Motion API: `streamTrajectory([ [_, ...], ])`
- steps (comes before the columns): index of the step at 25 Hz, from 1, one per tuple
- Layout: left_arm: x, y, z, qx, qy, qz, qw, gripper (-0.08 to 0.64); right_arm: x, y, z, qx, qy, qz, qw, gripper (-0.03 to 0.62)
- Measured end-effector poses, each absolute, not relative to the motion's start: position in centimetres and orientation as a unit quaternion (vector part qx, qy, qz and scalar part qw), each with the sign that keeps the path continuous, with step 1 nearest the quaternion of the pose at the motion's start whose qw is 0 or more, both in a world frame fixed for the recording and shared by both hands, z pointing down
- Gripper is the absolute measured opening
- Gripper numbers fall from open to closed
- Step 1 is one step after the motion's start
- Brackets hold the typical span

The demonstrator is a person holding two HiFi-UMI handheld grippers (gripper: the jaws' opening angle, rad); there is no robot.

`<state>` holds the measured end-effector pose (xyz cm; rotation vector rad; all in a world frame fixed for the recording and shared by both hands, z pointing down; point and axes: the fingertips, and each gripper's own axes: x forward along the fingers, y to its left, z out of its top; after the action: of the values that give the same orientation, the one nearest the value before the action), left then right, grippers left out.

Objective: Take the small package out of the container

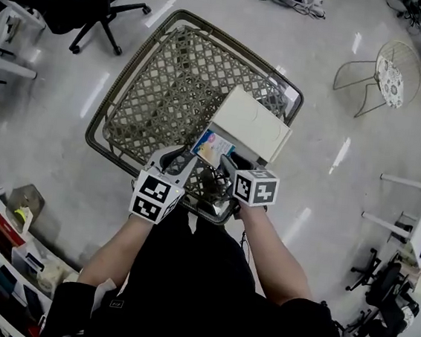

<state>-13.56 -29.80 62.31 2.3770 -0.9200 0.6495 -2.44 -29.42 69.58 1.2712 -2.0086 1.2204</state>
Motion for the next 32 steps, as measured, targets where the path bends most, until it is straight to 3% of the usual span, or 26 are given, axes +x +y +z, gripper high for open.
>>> streamTrajectory([
  [9, -10.4, -27.9, 65.0, 0.885, -0.290, 0.270, 0.244, 0.223, -6.8, -31.5, 66.5, 0.395, -0.782, 0.445, 0.187, 0.137],
  [16, -9.0, -28.9, 68.2, 0.881, -0.279, 0.305, 0.229, 0.232, -7.7, -31.9, 66.1, 0.358, -0.804, 0.443, 0.170, 0.115],
  [20, -8.8, -29.9, 69.1, 0.875, -0.290, 0.315, 0.228, 0.223, -7.5, -32.2, 66.0, 0.348, -0.812, 0.437, 0.167, 0.114],
  [23, -8.9, -30.4, 69.2, 0.871, -0.301, 0.314, 0.228, 0.139, -6.6, -32.0, 65.8, 0.352, -0.813, 0.436, 0.162, 0.114],
  [27, -8.7, -30.9, 68.6, 0.867, -0.312, 0.314, 0.228, 0.098, -4.2, -31.4, 65.2, 0.362, -0.810, 0.437, 0.151, 0.114],
  [32, -8.3, -31.2, 66.4, 0.866, -0.328, 0.310, 0.213, 0.094, -1.1, -31.2, 63.3, 0.377, -0.811, 0.427, 0.133, 0.114],
])
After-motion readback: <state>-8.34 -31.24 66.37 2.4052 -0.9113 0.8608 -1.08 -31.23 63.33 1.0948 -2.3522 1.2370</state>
